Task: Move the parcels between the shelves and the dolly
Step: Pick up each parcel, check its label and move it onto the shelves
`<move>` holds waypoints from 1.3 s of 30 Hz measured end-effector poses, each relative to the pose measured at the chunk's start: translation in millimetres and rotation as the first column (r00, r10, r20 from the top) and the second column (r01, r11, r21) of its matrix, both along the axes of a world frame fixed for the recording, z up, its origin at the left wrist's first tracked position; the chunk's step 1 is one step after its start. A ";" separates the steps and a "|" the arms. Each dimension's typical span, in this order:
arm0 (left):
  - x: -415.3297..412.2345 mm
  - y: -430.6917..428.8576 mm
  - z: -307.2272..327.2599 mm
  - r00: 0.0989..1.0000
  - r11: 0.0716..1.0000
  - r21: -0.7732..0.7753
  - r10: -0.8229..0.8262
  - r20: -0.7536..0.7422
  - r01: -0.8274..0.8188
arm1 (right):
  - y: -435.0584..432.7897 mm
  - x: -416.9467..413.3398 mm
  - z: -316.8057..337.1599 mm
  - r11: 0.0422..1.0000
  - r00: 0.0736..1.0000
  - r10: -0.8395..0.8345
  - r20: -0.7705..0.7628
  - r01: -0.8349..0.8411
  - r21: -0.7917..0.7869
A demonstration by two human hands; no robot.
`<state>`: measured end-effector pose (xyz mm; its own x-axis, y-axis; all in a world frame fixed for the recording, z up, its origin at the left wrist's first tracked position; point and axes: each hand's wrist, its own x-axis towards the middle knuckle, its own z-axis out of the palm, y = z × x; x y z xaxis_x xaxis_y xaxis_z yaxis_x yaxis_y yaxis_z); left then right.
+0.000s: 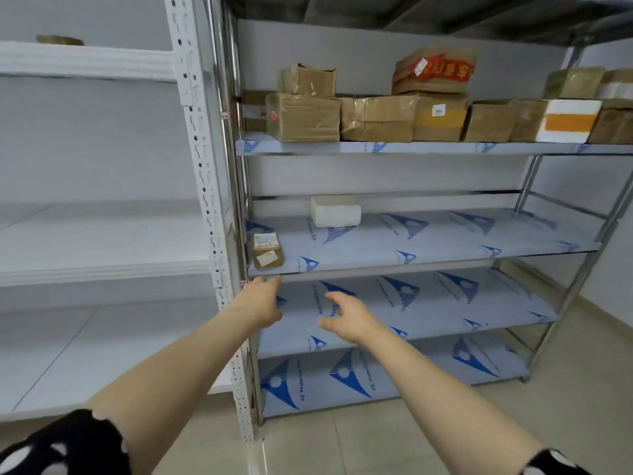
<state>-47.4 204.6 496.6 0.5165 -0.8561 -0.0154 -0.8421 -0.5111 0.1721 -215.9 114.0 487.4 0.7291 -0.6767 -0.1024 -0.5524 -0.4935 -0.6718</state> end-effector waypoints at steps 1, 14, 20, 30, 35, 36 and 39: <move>8.5 -18.5 -3.2 1.000 1.000 0.008 0.020 -0.016 -0.020 | -23.5 10.4 -1.6 1.000 1.000 0.017 -0.005 -0.017 0.003; 144.3 -174.5 -33.5 0.900 0.930 -0.024 0.349 -0.260 -0.368 | -205.1 191.2 -31.9 0.984 0.991 0.135 0.018 -0.136 0.115; 201.7 -217.8 -45.3 0.761 0.838 -0.091 0.436 -0.481 -0.538 | -245.8 268.2 -45.1 0.983 0.990 0.141 -0.018 -0.138 0.123; 223.4 -246.0 -59.8 0.589 0.679 -0.129 0.508 -0.628 -0.723 | -268.2 322.5 -64.4 0.949 0.988 0.134 0.074 -0.149 0.278; 184.9 -236.9 -56.4 0.554 0.624 -0.131 0.552 -0.624 -0.770 | -268.8 298.9 -77.8 0.853 0.996 0.054 0.070 -0.083 0.516; 173.3 -232.2 -54.5 0.537 0.603 -0.132 0.562 -0.628 -0.786 | -266.4 292.3 -81.0 0.843 0.995 0.064 0.071 -0.093 0.529; 142.5 -211.1 -52.2 0.471 0.509 -0.137 0.615 -0.633 -0.850 | -252.0 277.5 -91.7 0.837 0.989 0.125 0.076 -0.146 0.527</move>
<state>95.2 -6.4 444.4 0.9668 -0.1278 -0.2213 0.0789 -0.6746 0.7340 61.6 -138.0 395.7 0.8198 -0.4212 -0.3879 -0.4761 -0.1249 -0.8705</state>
